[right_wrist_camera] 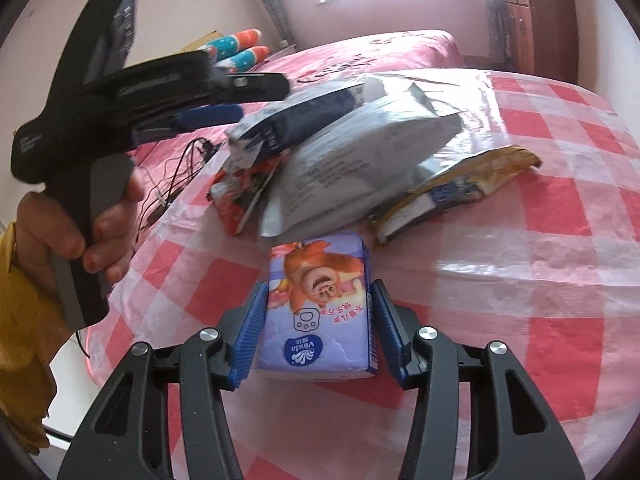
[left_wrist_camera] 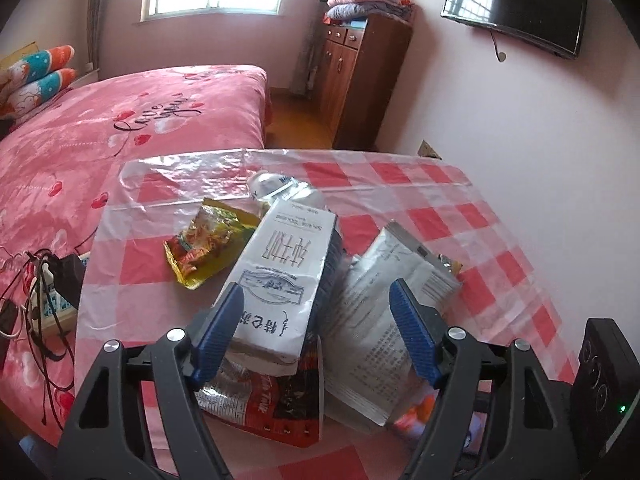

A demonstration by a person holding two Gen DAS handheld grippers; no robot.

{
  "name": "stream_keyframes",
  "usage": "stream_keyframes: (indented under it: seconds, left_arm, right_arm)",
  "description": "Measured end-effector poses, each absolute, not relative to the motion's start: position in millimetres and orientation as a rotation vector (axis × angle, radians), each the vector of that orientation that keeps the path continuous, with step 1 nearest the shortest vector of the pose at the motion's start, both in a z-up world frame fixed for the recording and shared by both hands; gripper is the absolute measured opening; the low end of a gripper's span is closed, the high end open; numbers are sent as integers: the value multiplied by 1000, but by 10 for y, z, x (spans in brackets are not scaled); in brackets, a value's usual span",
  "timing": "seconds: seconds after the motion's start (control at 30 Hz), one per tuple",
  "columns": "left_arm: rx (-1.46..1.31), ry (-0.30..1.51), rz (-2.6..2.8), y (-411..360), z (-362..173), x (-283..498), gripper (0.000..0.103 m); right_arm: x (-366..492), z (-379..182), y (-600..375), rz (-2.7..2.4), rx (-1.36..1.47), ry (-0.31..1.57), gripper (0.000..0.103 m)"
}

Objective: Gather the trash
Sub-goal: 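Grasp the white milk carton with left tool while right tool grasps tissue pack, then carry carton and tissue pack to the orange bucket and open both tools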

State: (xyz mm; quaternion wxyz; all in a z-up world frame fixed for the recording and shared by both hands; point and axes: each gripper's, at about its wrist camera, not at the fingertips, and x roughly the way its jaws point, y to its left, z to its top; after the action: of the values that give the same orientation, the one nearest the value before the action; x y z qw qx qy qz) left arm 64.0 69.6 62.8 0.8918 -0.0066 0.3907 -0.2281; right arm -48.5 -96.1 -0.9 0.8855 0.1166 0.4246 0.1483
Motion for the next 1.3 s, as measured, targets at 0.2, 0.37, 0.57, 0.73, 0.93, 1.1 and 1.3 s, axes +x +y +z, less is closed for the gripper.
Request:
stream_keyframes:
  seconds: [0.2, 0.37, 0.57, 0.73, 0.93, 1.1, 1.3]
  left_arm:
    - [12, 826, -420, 719, 555, 802, 83]
    - [101, 848, -428, 611, 483, 880, 85]
    - [184, 877, -453, 447, 392, 905, 85]
    - [212, 880, -447, 360, 357, 854, 64]
    - [195, 867, -406, 371, 366, 800, 64]
    - [148, 847, -374, 443, 412, 663, 63]
    - [88, 820, -336, 618, 516, 404, 63]
  right_arm:
    - [-502, 0, -956, 319, 236, 879, 53]
    - [-501, -1, -936, 321, 232, 882, 55]
    - [-505, 3, -917, 318, 227, 882, 62]
    - [-495, -8, -908, 308, 227, 891, 64]
    - [-490, -13, -902, 307, 219, 893, 64]
    - [-488, -15, -910, 300, 220, 893, 60]
    - [-491, -12, -906, 309, 216, 893, 55]
